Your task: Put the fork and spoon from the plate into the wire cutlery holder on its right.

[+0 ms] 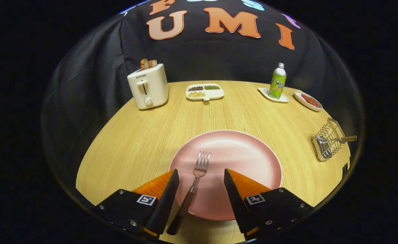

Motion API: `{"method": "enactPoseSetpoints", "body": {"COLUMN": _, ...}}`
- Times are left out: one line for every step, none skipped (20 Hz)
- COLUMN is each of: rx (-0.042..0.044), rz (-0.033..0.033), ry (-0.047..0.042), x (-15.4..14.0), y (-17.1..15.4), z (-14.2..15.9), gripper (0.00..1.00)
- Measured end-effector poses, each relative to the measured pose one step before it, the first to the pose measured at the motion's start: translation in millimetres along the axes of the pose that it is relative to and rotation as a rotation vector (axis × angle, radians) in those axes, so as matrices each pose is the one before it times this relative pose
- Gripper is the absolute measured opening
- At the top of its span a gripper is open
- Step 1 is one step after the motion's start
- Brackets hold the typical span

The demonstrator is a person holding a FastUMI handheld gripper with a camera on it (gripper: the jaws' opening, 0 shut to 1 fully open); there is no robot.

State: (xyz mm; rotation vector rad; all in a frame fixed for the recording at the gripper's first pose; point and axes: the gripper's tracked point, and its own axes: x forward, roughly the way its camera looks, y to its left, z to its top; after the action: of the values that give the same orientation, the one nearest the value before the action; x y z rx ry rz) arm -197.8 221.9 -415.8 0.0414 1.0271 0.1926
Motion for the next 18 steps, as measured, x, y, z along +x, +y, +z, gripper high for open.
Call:
{"method": "enactPoseSetpoints", "body": {"rx": -0.00878, "rz": 0.00416, "ry": 0.01874, "x": 2.84, "y": 1.36, "z": -4.94, "gripper": 0.79}}
{"method": "enactPoseSetpoints", "body": {"rx": -0.01071, "rz": 0.00642, "ry": 0.02797, "x": 2.82, "y": 0.29, "z": -6.39, "gripper": 0.75}}
{"method": "enactPoseSetpoints", "body": {"rx": -0.00126, "rz": 0.00359, "ry": 0.03642, "x": 0.39, "y": -1.67, "z": -7.57, "gripper": 0.74}}
{"method": "enactPoseSetpoints", "body": {"rx": 0.00473, "rz": 0.00681, "ry": 0.01787, "x": -0.71, "y": -1.32, "z": -1.98, "gripper": 0.69}}
{"method": "enactPoseSetpoints", "body": {"rx": -0.00573, "rz": 0.00609, "ry": 0.02166, "x": 2.02, "y": -2.20, "z": -3.66, "gripper": 0.66}}
{"method": "enactPoseSetpoints", "body": {"rx": -0.01340, "rz": 0.00292, "ry": 0.02286, "x": 0.33, "y": -2.35, "z": -3.45, "gripper": 0.59}}
{"method": "enactPoseSetpoints", "body": {"rx": -0.01257, "rz": -0.00600, "ry": 0.01409, "x": -0.67, "y": -3.69, "z": -2.50, "gripper": 0.56}}
{"method": "enactPoseSetpoints", "body": {"rx": -0.01355, "rz": 0.00136, "ry": 0.01362, "x": -0.30, "y": -1.11, "z": -2.15, "gripper": 0.47}}
{"method": "enactPoseSetpoints", "body": {"rx": -0.01428, "rz": -0.00527, "ry": 0.00457, "x": -0.48, "y": -1.89, "z": 0.21, "gripper": 0.42}}
{"method": "enactPoseSetpoints", "body": {"rx": -0.01449, "rz": -0.00774, "ry": 0.01267, "x": -0.15, "y": -2.18, "z": -1.63, "gripper": 0.30}}
{"method": "enactPoseSetpoints", "body": {"rx": -0.00843, "rz": -0.00321, "ry": 0.00625, "x": -2.53, "y": -2.17, "z": 1.11, "gripper": 0.23}}
{"method": "enactPoseSetpoints", "body": {"rx": -0.00321, "rz": 0.00304, "ry": 0.00866, "x": 3.91, "y": 1.16, "z": -1.11, "gripper": 0.12}}
{"method": "enactPoseSetpoints", "body": {"rx": 0.00003, "rz": 0.00533, "ry": 0.00469, "x": -2.42, "y": -0.95, "z": 1.10, "gripper": 0.10}}
{"method": "enactPoseSetpoints", "body": {"rx": 0.00707, "rz": 0.00872, "ry": 0.00710, "x": -0.26, "y": 0.18, "z": -1.44, "gripper": 0.10}}
{"method": "enactPoseSetpoints", "body": {"rx": 0.01334, "rz": 0.01359, "ry": 0.00652, "x": 0.04, "y": 0.36, "z": -0.20, "gripper": 0.09}}
{"method": "enactPoseSetpoints", "body": {"rx": 0.01011, "rz": 0.00920, "ry": -0.00476, "x": -1.48, "y": 0.19, "z": 2.56, "gripper": 0.07}}
{"method": "enactPoseSetpoints", "body": {"rx": 0.00750, "rz": -0.00463, "ry": -0.00971, "x": -0.76, "y": -4.34, "z": 4.03, "gripper": 0.06}}
{"method": "enactPoseSetpoints", "body": {"rx": 0.00294, "rz": 0.00393, "ry": -0.01157, "x": -2.67, "y": -2.69, "z": 2.03, "gripper": 0.06}}
